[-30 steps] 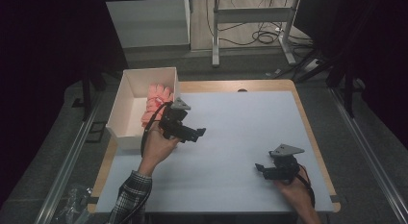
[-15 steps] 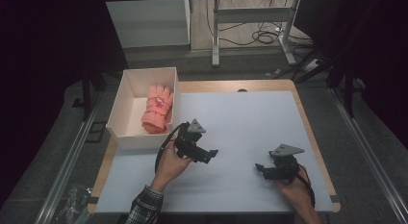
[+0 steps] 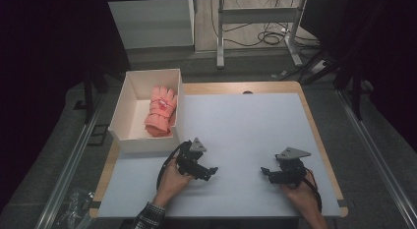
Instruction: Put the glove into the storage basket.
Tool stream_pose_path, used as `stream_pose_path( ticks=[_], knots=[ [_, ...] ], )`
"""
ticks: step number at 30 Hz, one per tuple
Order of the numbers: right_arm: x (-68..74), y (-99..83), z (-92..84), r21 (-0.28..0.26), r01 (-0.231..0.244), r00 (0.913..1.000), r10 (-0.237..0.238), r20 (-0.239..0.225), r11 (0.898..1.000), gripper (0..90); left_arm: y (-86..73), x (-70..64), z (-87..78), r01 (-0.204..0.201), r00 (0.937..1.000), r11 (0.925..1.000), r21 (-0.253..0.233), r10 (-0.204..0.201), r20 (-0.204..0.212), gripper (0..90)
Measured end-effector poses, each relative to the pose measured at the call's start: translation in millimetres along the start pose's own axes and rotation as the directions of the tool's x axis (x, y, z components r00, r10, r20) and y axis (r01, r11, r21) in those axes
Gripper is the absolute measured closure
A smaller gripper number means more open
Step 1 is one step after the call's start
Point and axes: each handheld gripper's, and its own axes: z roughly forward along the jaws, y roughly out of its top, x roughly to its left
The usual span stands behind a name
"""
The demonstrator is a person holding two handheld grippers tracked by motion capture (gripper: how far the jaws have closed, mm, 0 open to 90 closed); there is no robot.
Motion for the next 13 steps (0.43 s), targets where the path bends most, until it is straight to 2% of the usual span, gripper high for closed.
stream_pose_path(
  ticks=[4, 5, 7, 9, 13],
  knots=[
    [0.0, 0.0, 0.0, 0.0, 0.0, 1.0, 0.0, 0.0, 1.0, 23.2, -10.9, 0.5, 7.8, 0.009, 0.9999, 0.9998, 0.015, -0.009, -0.011, 0.3],
    [0.0, 0.0, 0.0, 0.0, 0.0, 1.0, 0.0, 0.0, 1.0, 23.2, -12.4, -0.1, 7.8, -0.006, 0.9998, 1.0, 0.005, 0.006, -0.019, 0.0],
    [0.1, 0.0, 0.0, 0.0, 0.0, 1.0, 0.0, 0.0, 1.0, 23.2, -12.6, -1.2, 8.1, -0.006, 0.9996, 1.0, 0.007, 0.007, -0.026, 0.3],
    [0.0, 0.0, 0.0, 0.0, 0.0, 1.0, 0.0, 0.001, 1.0, 23.1, -12.2, -3.2, 9.2, -0.024, 0.9988, 0.9995, 0.02, 0.025, -0.041, 0.1],
    [0.1, -0.1, 0.0, 0.001, 0.0, 1.0, 0.0, 0.001, 1.0, 23.0, -12.2, -3.2, 9.2, -0.024, 0.9989, 0.9995, 0.019, 0.025, -0.041, 0.0]
  ],
)
